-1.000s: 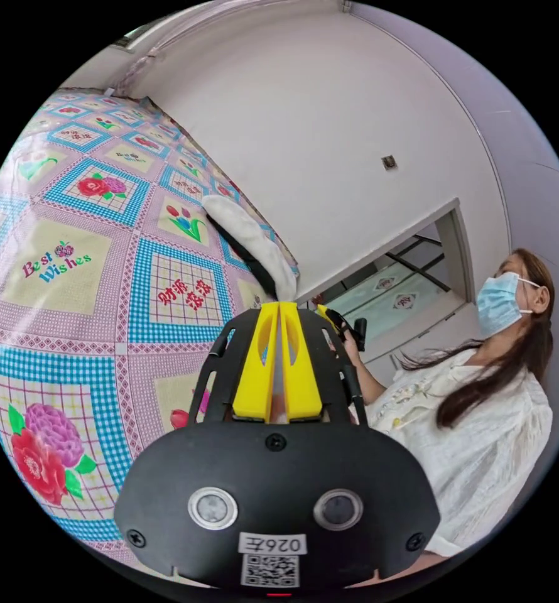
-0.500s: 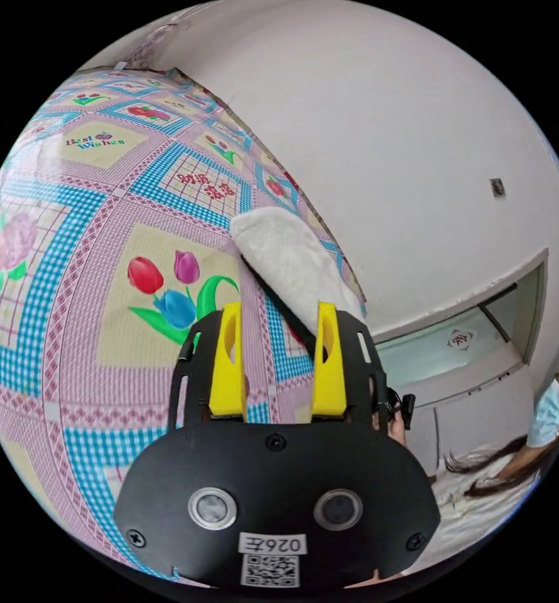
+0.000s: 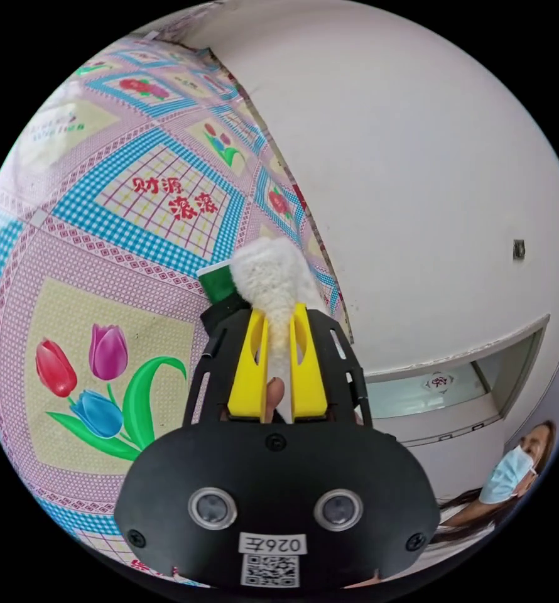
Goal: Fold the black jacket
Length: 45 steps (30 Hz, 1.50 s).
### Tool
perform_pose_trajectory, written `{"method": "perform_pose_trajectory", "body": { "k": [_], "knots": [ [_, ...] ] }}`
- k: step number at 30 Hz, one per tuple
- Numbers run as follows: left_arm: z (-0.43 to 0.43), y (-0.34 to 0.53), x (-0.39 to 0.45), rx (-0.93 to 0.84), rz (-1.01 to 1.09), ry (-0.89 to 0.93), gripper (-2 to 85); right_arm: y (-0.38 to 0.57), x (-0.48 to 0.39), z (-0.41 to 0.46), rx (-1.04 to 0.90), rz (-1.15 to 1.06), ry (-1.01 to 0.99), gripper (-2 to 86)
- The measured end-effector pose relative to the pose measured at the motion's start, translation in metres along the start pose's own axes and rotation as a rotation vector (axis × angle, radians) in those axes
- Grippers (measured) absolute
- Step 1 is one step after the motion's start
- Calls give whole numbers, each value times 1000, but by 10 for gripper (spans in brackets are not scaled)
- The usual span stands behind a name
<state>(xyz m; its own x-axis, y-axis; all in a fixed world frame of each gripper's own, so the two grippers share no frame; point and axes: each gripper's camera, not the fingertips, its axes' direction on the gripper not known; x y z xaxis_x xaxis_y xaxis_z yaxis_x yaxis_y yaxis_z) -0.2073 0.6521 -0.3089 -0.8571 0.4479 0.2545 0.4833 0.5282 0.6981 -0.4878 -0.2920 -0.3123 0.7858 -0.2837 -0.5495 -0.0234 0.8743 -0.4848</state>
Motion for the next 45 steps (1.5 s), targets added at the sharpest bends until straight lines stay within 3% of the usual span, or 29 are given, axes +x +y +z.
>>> {"method": "perform_pose_trajectory", "body": {
  "k": [2, 4, 7, 10, 14, 17, 21, 24, 28, 31, 35, 39, 41, 42, 45],
  "knots": [
    [-18, 2, 12, 13, 30, -5, 50, -2, -8, 3, -72, -46, 42, 15],
    [-43, 3, 29, 30, 63, 110, 45, -5, -1, 1, -119, -22, 9, 6],
    [-80, 8, 59, 35, 149, 352, 37, -9, -19, -31, -19, -54, -14, -1],
    [-131, 23, 100, 53, 235, 480, 34, -17, -69, -72, 102, -183, 22, -7],
    [-228, 58, 136, 136, 302, 593, 33, -7, -149, -133, 238, -413, -51, -8],
    [-334, 109, 147, 238, 328, 636, 34, 18, -199, -160, 237, -548, -173, -8],
    [-482, 217, 134, 372, 275, 542, 36, 58, -234, -138, 105, -585, -389, -8],
    [-576, 306, 101, 484, 149, 411, 35, 101, -256, -67, -89, -526, -483, -8],
    [-684, 392, 33, 608, -112, 176, 38, 171, -291, 106, -477, -397, -543, -9],
    [-736, 424, 27, 612, -163, 75, 40, 222, -343, 214, -668, -418, -553, -9],
    [-777, 469, 57, 486, -132, -11, 47, 271, -418, 233, -645, -597, -611, -4],
    [-812, 547, 37, 394, -355, -50, 32, 304, -402, 245, -759, -642, -448, 18],
    [-830, 581, 27, 483, -428, -22, 29, 317, -346, 257, -810, -455, -380, 39],
    [-843, 601, 27, 611, -450, 8, 39, 320, -331, 257, -801, -414, -371, 43],
    [-864, 620, 45, 857, -425, 1, 83, 334, -277, 243, -697, -281, -364, 67]
  ]
}}
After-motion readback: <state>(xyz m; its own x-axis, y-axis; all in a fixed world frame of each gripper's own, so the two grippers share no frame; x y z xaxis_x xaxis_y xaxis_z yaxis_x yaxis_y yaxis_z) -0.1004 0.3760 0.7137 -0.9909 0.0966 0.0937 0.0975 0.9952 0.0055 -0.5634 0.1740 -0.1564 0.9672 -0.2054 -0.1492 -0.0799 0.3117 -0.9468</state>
